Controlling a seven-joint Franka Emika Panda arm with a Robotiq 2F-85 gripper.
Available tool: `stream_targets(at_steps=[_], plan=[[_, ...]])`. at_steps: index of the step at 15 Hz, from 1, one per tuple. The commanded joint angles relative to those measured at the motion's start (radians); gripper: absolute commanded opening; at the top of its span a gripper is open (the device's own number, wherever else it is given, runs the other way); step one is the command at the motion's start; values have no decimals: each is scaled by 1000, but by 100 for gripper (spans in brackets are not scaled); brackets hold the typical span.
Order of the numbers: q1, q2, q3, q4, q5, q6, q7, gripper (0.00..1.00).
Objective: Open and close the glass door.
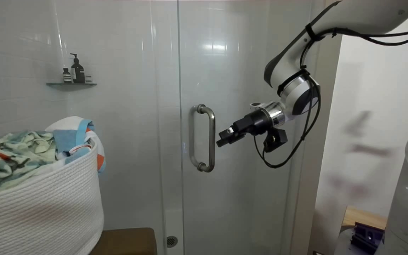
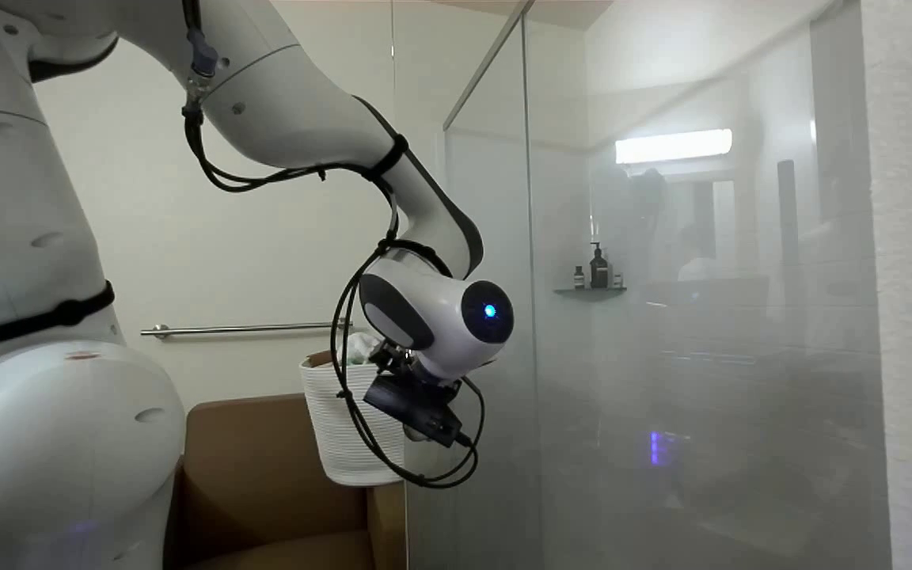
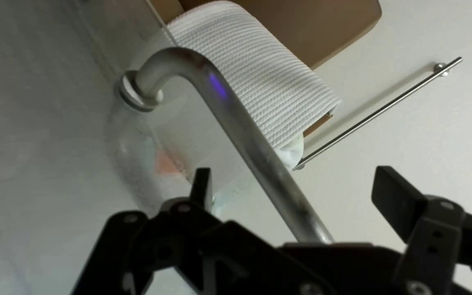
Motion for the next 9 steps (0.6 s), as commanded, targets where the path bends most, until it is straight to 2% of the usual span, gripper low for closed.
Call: stream_targets(at_steps=[1,3,4,6,7,8,9], plan=[[-26,-138,28,-68,-82,124,92,100],[-27,-199,50,-94,-129,213,147,100],[-25,-159,57,-42,-155,247,180,100],[-18,-199,91,-45,-209,343,273,100],[-15,-216,111,-43,-251,392,338,100],[-14,-279,129,-93,-299,432,401,100],[-10,-272,149,-68,-357,469,479,100]])
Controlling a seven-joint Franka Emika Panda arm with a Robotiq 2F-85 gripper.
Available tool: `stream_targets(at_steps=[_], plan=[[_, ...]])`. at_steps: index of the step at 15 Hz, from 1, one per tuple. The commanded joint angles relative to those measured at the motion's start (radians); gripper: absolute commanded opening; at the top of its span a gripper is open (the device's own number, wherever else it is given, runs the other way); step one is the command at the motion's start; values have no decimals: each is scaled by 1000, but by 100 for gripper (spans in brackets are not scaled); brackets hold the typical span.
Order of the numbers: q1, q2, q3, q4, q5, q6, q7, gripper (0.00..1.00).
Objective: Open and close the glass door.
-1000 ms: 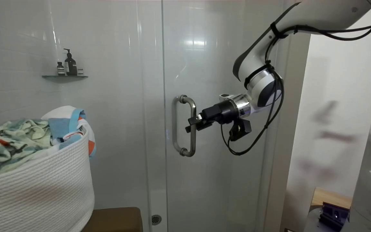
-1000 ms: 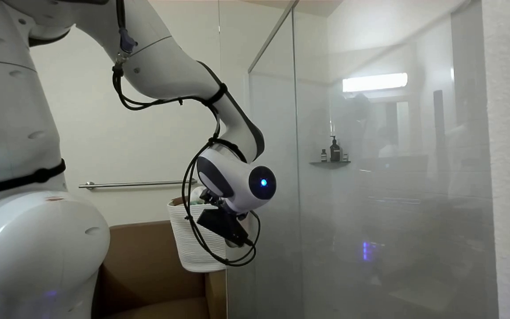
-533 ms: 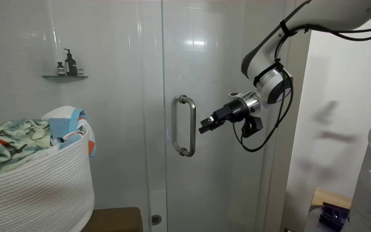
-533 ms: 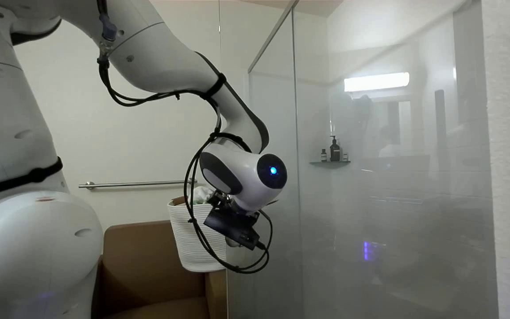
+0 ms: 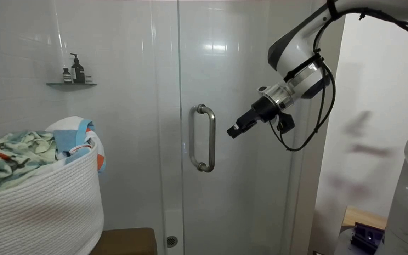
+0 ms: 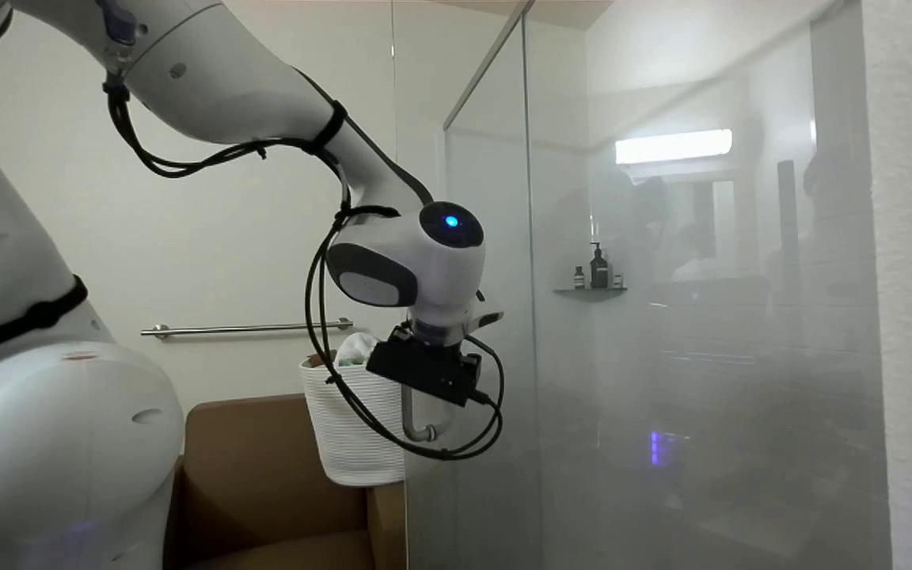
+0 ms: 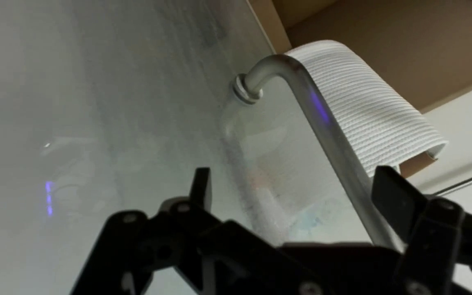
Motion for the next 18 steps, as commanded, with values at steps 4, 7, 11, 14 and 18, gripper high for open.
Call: stream_targets(at_steps=[4,7,11,14,18], plan=[[-121,-193,259,-55,-321,110,492,100],[-247,-278,394,-8,-484,0,717,100],[-341,-501,445,-6,-681,-197,950,100],[-244,-591,320,28,-980,-326,1180,100],[-122,-594,196,129,-1226,-511,1356,100]])
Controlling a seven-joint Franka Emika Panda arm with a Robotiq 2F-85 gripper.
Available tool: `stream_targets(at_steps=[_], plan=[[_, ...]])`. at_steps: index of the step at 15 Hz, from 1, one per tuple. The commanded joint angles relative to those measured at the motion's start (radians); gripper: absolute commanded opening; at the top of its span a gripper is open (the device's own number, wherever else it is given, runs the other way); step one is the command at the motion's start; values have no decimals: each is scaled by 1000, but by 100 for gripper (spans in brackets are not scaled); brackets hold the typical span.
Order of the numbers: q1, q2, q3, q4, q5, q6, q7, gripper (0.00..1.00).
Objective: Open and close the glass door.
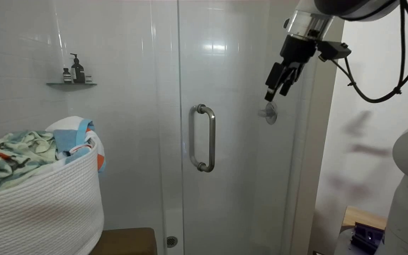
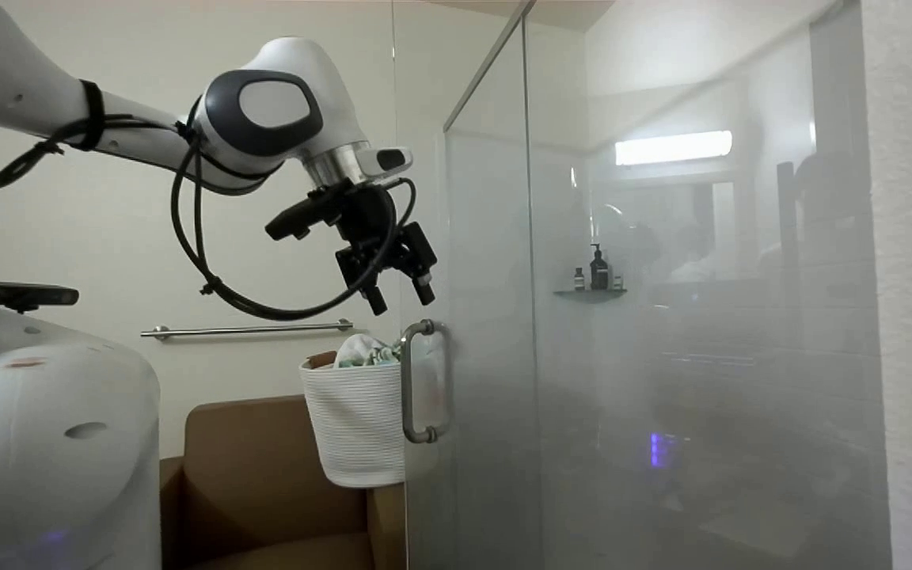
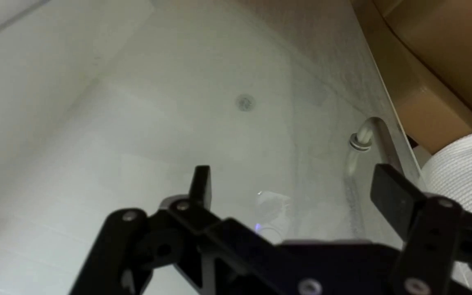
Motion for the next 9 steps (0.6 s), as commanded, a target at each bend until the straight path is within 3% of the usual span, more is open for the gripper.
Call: stream_targets(at_steps=[1,9], plan=[[105,17,-94,76,-147,-130,137,100],[225,10,-202,154,-188,-216,204,100]])
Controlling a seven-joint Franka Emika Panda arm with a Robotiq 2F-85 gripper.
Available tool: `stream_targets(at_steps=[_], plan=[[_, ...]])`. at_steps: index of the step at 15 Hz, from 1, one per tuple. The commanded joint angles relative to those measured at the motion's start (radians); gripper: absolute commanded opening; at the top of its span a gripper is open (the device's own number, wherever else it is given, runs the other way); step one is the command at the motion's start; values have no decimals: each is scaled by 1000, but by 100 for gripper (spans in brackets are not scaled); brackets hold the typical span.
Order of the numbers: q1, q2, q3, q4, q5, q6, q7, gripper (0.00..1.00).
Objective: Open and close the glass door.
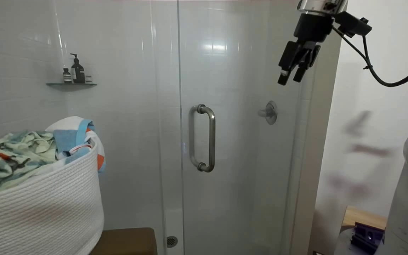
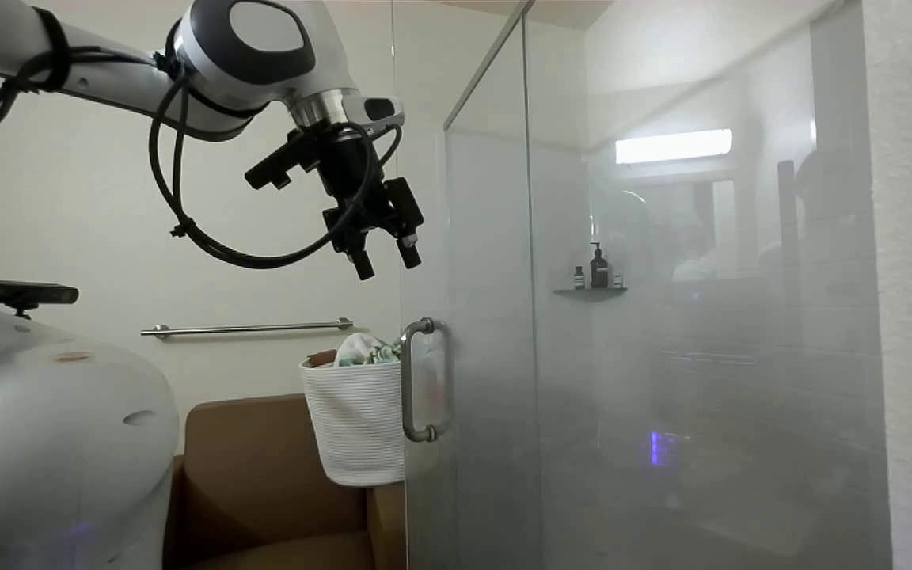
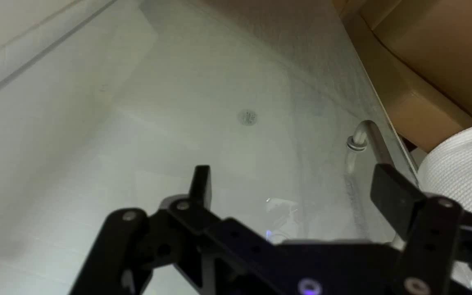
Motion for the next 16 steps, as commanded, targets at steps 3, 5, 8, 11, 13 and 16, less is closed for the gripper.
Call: stream_targets(at_steps=[3,5,8,11,13,16], plan=[[98,-25,-84,67,25,-6,22,100],[113,-56,-118,99,33,-26,14,100],[121,-81,-152,157,27,-53,9,100],[120,-87,-155,149,11,-36,4,100],[121,-91,-156,151,11,-38,4,100],[121,-91,-156,151,11,-38,4,100]])
